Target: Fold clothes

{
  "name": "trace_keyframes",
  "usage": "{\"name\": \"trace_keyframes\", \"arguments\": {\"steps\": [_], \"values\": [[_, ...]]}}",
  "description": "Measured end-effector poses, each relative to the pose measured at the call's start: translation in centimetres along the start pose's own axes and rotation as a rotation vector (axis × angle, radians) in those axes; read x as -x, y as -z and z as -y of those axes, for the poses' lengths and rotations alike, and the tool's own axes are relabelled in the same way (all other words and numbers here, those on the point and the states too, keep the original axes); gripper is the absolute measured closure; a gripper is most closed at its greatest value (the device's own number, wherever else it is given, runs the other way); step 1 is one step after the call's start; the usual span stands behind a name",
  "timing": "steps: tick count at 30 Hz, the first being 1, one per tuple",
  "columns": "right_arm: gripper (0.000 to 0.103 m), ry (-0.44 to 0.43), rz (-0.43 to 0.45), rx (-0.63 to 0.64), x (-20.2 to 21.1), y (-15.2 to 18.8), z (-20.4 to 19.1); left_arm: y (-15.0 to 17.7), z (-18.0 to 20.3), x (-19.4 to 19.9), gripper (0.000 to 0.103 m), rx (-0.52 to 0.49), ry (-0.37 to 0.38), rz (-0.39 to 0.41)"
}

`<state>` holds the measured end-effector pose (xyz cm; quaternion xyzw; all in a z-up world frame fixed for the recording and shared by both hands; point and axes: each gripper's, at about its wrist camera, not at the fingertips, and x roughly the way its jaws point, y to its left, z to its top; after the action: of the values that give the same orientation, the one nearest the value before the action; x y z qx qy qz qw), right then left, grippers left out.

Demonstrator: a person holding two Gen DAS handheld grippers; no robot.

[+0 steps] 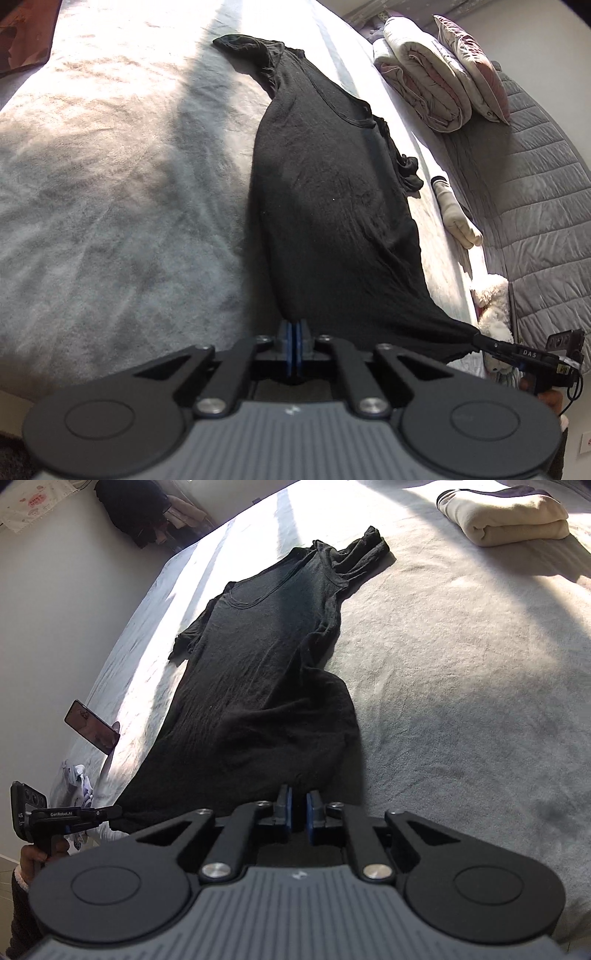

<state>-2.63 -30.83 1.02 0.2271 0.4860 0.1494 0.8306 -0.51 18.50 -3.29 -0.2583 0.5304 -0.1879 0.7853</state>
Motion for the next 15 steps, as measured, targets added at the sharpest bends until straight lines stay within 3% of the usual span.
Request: {"name": "trace_keyframes", "arguments": {"steps": [6,12,15], "values": [[0.093,0.049,-0.051,0.032,0.1,2.0,0.0,2.2,-0.1,0.8,0.101,-0.031,-0.012,-0.031],[0.093,0.093,-0.128,0.017,-2.4,3.8,1.1,3.2,-1.3,-1.8,0.101,-0.035,-0.105,-0.061],[0.093,0.123,-0.169,0.005,-4.1,4.4,1.8,3.2,-1.9,-2.3,0.100,-0.020,-0.097,-0.069]]}}
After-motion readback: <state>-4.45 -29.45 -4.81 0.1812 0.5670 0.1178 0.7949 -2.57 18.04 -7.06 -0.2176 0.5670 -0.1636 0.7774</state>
